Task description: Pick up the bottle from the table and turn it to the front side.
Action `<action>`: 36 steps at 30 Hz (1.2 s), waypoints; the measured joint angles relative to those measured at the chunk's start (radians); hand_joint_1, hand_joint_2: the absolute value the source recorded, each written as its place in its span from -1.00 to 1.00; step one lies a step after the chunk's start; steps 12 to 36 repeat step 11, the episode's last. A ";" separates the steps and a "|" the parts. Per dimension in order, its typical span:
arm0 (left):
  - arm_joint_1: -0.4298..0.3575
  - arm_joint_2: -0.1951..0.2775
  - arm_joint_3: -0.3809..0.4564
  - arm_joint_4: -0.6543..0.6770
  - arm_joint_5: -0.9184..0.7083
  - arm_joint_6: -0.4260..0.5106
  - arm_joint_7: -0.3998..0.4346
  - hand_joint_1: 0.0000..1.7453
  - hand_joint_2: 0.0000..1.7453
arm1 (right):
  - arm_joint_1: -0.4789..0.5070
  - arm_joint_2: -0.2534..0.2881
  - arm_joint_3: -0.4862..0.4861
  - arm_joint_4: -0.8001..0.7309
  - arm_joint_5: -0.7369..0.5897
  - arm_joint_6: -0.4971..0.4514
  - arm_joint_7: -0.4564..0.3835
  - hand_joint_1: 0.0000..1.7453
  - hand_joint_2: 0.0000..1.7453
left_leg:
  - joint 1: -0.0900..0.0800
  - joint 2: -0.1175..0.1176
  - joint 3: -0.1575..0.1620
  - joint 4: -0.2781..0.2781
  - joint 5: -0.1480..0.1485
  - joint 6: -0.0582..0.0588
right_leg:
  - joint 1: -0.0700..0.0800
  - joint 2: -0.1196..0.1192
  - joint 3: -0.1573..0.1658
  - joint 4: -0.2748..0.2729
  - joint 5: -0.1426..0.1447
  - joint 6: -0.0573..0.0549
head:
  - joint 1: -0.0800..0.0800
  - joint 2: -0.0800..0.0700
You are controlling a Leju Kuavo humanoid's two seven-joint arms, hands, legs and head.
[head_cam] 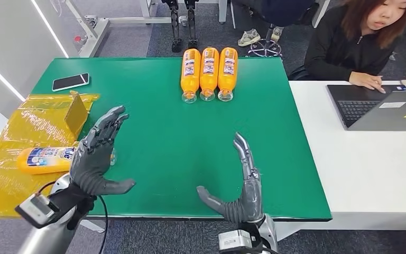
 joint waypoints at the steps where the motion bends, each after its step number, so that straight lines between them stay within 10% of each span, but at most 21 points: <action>1: 0.012 -0.020 -0.003 -0.024 0.009 0.008 0.000 -1.00 1.00 | -0.001 -0.001 -0.011 -0.005 0.027 -0.013 0.010 -1.00 1.00 | 0.000 0.000 0.000 0.000 0.000 0.000 | 0.000 0.000 0.000 0.000 0.000 0.000 | 0.000 0.000; 11: 0.085 -0.207 -0.022 -0.106 0.025 0.079 0.000 -1.00 1.00 | 0.020 0.013 -0.173 -0.081 0.101 -0.026 -0.061 -1.00 1.00 | 0.000 0.000 0.000 0.000 0.000 0.001 | 0.000 -0.001 0.001 0.000 0.000 0.000 | 0.000 0.000; 36: 0.085 -0.207 -0.022 -0.106 0.025 0.079 0.000 -1.00 1.00 | 0.020 0.013 -0.173 -0.081 0.101 -0.026 -0.061 -1.00 1.00 | 0.000 0.000 0.000 0.000 0.000 0.001 | 0.000 -0.001 0.001 0.000 0.000 0.000 | 0.000 0.000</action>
